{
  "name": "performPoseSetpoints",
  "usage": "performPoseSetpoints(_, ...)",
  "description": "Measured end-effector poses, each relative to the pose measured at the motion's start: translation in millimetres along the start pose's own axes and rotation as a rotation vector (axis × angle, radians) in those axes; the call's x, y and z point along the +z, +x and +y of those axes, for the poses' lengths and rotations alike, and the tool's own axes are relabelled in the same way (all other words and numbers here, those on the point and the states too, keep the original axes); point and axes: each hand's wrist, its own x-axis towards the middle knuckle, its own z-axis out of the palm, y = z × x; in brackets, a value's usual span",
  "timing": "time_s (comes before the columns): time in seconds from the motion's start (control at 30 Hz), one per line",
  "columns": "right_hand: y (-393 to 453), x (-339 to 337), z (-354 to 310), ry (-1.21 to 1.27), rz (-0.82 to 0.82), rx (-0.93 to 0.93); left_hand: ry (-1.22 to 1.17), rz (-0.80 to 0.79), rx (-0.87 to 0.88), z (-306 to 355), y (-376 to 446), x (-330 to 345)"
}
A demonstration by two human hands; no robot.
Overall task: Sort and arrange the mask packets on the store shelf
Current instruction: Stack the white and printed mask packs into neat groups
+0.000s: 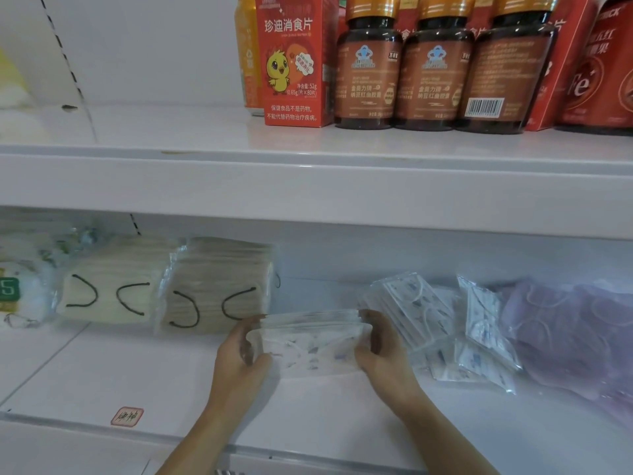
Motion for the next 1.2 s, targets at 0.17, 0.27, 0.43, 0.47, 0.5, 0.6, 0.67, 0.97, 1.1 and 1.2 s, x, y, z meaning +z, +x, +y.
performPoseSetpoints(0.17, -6.0, 8.7, -6.4, -0.078, 0.0, -0.019, 0.041, 0.009, 0.022, -0.3, -3.3, 6.3)
performPoseSetpoints(0.27, -5.5, 6.1, -9.3, -0.086, -0.005, -0.016, 0.028, -0.053, 0.008, 1.0, -3.3, 0.5)
performPoseSetpoints(0.43, -10.0, -0.2, -7.8, 0.025, 0.023, 0.002, 0.007, -0.201, 0.036, 2.3, -3.2, -7.7)
performPoseSetpoints(0.47, -10.1, -1.9, -5.6, 0.023, 0.085, 0.0, -0.005, -0.199, 0.031, 1.4, -1.9, -8.9)
performPoseSetpoints(0.5, -8.9, -3.6, -3.6, 0.006, 0.145, 0.002, -0.022, -0.194, 0.029, 2.2, -1.5, -9.4)
performPoseSetpoints(0.6, -4.5, -4.7, -0.6, 0.016, 0.161, 0.046, -0.054, -0.208, 0.005, 4.2, -1.3, -11.6)
performPoseSetpoints(0.67, -2.3, -1.9, -2.2, 0.085, 0.135, 0.087, -0.106, -0.245, -0.037, 5.0, -0.5, -12.0)
performPoseSetpoints(0.97, 5.3, -7.8, -24.0, 0.102, 0.276, 0.024, -0.103, -0.258, -0.088, 3.2, 5.4, -9.9)
performPoseSetpoints(1.1, 22.6, -24.5, -35.7, -0.193, 0.328, 0.055, -0.067, -0.267, -0.095, 5.7, 11.4, -4.2)
performPoseSetpoints(1.2, 33.2, -37.0, -42.6, -0.374, 0.177, 0.048, -0.042, -0.32, -0.094, 7.3, 12.8, 5.4)
